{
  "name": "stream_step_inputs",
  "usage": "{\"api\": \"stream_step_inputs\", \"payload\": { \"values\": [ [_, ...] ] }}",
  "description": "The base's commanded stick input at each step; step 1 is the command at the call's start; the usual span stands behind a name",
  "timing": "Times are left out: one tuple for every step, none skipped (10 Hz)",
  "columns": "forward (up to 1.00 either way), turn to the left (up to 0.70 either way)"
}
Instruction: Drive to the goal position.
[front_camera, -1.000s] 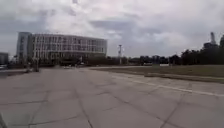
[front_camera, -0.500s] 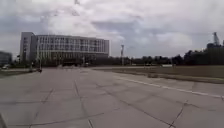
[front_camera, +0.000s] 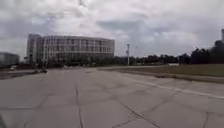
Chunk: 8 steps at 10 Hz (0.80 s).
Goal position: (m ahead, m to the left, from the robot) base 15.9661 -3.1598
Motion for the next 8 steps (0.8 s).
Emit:
{"api": "stream_step_inputs", "payload": {
  "values": [
    [0.70, 0.05],
    [0.70, 0.00],
    [0.70, 0.00],
    [0.70, 0.00],
    [0.70, 0.00],
    [0.70, 0.00],
    [0.70, 0.00],
    [0.70, 0.00]
  ]
}}
